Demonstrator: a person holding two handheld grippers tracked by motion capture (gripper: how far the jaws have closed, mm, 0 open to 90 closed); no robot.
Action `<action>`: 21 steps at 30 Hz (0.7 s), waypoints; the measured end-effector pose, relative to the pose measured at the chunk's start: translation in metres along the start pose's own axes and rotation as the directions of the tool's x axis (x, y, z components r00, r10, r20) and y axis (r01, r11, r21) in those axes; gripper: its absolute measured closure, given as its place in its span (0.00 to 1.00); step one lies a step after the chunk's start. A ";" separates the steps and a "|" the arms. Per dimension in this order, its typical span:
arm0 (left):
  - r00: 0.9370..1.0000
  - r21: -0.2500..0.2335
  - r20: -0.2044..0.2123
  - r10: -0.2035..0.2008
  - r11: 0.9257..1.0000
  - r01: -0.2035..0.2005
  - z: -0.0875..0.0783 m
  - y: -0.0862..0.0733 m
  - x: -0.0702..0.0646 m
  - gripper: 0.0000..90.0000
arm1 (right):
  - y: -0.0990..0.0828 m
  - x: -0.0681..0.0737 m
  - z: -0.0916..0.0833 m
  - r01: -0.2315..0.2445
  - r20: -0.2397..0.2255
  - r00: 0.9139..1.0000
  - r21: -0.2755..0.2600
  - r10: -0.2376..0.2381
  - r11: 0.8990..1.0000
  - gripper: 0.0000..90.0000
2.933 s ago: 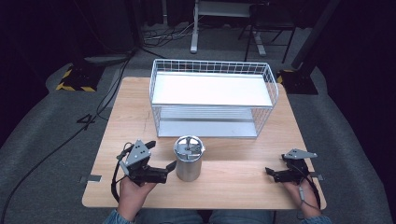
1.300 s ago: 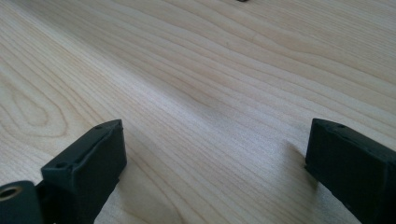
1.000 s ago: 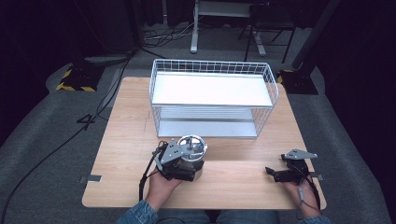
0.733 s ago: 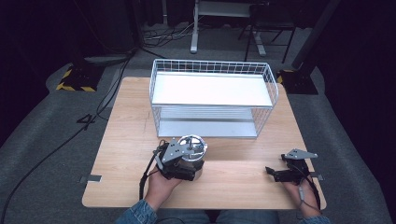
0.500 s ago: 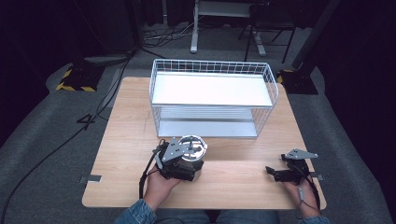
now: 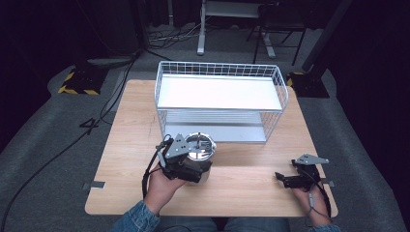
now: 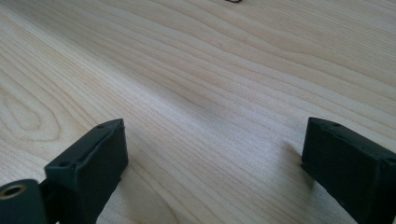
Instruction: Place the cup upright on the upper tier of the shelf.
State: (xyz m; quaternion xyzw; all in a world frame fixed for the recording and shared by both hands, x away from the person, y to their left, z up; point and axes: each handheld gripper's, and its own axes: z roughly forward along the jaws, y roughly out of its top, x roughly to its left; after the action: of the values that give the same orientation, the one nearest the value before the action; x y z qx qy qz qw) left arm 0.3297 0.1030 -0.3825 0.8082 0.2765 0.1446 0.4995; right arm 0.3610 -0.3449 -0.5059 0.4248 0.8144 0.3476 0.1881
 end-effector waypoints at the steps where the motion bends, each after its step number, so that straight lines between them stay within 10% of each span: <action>1: 1.000 0.001 -0.001 0.005 1.000 -0.005 -0.001 0.003 0.000 0.04 | 0.000 0.000 0.000 0.000 0.000 1.000 0.000 0.000 1.000 0.08; 21: 1.000 -0.046 0.013 0.002 0.999 -0.002 -0.018 0.053 0.014 0.04 | 0.000 -0.001 0.000 -0.004 -0.005 1.000 -0.001 0.004 1.000 0.09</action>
State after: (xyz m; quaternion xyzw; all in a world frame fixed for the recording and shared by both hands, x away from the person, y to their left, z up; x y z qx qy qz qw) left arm 0.3475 0.1064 -0.3278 0.7978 0.2690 0.1461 0.5195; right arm 0.3611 -0.3455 -0.5058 0.4256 0.8139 0.3494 0.1855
